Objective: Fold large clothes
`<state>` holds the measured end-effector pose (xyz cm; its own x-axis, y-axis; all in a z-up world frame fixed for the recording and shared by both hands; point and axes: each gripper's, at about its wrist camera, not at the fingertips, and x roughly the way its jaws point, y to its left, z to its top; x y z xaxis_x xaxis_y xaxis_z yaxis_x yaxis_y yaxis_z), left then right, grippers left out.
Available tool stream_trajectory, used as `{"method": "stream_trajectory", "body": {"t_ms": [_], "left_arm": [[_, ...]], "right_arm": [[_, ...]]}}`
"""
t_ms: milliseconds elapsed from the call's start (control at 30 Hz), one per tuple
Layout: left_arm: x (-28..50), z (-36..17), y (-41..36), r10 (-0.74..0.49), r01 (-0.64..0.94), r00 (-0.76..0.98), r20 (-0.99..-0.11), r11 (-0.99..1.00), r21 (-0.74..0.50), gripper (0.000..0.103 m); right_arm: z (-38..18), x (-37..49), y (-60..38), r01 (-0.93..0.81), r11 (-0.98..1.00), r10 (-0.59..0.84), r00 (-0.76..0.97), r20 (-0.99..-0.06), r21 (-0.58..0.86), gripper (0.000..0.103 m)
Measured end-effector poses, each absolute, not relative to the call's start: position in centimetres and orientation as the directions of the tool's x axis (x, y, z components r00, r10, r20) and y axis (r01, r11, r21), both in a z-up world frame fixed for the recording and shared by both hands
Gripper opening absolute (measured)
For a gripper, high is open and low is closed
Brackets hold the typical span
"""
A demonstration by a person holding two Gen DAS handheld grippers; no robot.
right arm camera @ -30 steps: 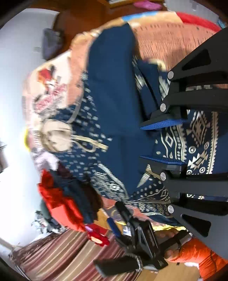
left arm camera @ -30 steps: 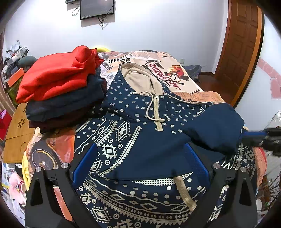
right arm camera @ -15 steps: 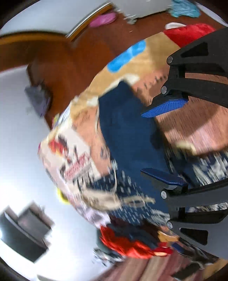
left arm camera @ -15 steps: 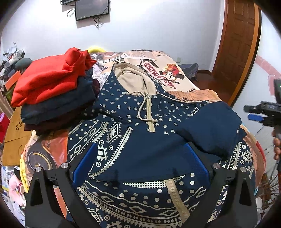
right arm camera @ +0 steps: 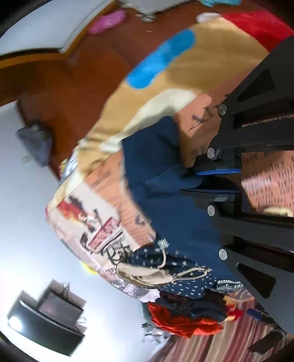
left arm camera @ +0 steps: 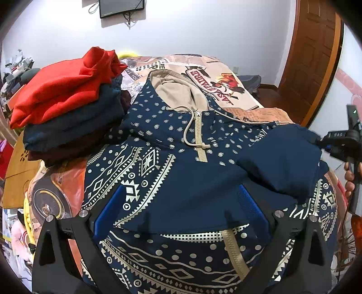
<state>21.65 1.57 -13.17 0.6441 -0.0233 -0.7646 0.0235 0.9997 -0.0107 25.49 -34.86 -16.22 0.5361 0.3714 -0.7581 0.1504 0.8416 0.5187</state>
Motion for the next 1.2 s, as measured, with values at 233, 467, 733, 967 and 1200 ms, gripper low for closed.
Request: {"method": "stream_trajectory", "body": {"t_ms": [233, 467, 733, 967, 1200], "left_arm": [[21.0, -12.3, 3.1, -0.034, 0.001, 0.668, -0.744, 0.999, -0.044, 0.099], [18.9, -10.2, 5.9, -0.034, -0.014, 0.721, -0.692, 0.998, -0.064, 0.099], [14.8, -8.6, 10.7, 0.031, -0.089, 0.762, -0.647, 0.994, -0.057, 0.099], [12.0, -9.6, 14.2, 0.109, -0.175, 0.73, -0.675, 0.984, -0.031, 0.099], [10.4, -12.2, 16.3, 0.111, -0.237, 0.667, -0.737, 0.969, -0.069, 0.099]], "right_arm": [[-8.7, 24.9, -29.6, -0.09, 0.865, 0.441, 0.606, -0.662, 0.494, 0.008], [-2.6, 23.1, -20.7, -0.348, 0.818, 0.573, 0.559, -0.599, 0.457, 0.008], [-3.3, 21.5, -9.8, -0.515, 0.735, 0.661, 0.399, -0.635, 0.441, 0.008], [-9.3, 19.2, -4.0, -0.552, 0.702, 0.643, 0.22, -0.733, 0.45, 0.008], [-14.0, 18.1, -1.0, -0.521, 0.731, 0.534, 0.033, -0.845, 0.442, 0.016]]}}
